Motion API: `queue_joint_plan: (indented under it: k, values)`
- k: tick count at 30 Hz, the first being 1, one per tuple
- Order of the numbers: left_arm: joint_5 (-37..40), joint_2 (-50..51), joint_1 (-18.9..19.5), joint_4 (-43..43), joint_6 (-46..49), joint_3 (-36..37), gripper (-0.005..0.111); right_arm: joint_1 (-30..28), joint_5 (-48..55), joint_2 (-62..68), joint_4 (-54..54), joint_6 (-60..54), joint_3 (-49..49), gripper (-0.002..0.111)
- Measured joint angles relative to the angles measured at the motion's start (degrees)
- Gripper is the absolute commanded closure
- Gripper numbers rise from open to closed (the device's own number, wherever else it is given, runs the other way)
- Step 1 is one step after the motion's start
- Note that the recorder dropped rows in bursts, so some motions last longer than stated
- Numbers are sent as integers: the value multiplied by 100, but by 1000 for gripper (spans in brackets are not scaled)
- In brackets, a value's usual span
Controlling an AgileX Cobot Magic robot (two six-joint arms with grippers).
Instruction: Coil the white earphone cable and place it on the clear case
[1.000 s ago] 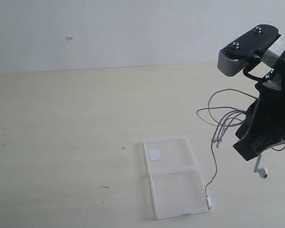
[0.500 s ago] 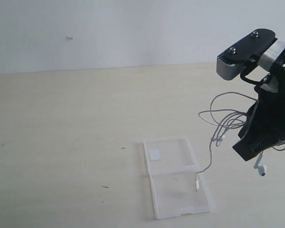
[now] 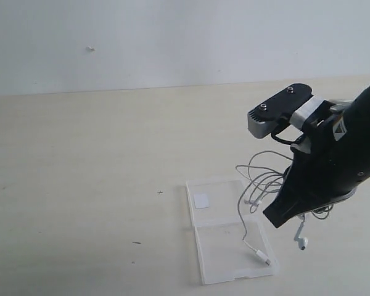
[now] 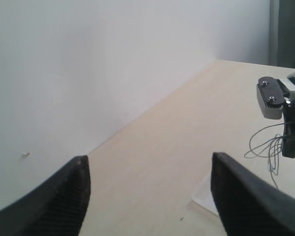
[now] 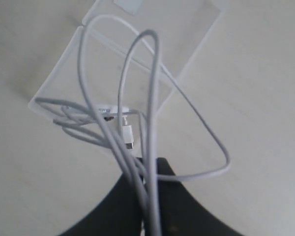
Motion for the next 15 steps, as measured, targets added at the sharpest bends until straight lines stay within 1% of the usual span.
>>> queue_joint_plan:
  k: [15]
  values:
    - [0, 0, 0, 0, 0, 0, 40, 10, -491, 724, 1182, -777, 0, 108]
